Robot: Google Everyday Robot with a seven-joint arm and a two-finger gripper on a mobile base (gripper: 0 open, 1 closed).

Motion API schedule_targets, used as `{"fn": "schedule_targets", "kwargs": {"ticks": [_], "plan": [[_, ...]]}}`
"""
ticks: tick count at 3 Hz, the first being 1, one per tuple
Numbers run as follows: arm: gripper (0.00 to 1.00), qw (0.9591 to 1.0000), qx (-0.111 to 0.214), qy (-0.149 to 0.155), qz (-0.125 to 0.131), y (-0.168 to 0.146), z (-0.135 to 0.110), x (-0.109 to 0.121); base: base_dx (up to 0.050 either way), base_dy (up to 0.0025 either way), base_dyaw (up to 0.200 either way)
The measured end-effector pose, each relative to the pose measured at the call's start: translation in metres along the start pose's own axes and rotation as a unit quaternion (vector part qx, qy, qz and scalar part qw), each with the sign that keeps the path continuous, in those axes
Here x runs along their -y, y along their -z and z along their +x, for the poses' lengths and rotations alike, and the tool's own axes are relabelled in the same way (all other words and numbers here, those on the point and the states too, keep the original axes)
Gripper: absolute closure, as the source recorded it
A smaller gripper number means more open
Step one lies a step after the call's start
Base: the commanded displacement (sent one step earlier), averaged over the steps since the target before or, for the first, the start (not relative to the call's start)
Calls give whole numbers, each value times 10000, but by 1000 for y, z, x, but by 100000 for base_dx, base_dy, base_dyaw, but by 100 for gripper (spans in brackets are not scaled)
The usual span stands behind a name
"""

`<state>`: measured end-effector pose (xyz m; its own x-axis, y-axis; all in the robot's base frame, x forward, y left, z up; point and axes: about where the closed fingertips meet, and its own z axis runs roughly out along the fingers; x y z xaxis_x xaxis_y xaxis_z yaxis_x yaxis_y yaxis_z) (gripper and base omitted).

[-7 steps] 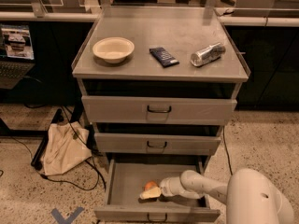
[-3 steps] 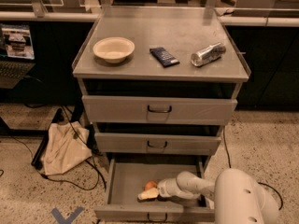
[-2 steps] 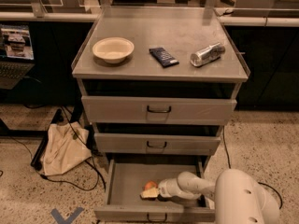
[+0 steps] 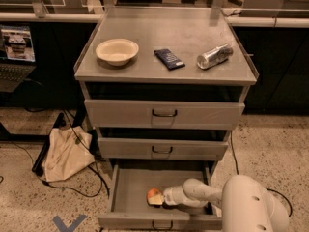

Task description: Pick orange from bottom drawer and place on counter

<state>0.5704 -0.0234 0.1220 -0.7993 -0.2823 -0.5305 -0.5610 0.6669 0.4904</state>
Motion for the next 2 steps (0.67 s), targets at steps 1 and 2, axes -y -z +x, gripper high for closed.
{"fn": "schedule_targets", "kwargs": {"ticks": [1, 2], "plan": [[96, 10000, 0, 0, 0, 0, 0, 0, 0, 0, 0], [100, 10000, 0, 0, -1, 0, 0, 0, 0, 0, 0]]}}
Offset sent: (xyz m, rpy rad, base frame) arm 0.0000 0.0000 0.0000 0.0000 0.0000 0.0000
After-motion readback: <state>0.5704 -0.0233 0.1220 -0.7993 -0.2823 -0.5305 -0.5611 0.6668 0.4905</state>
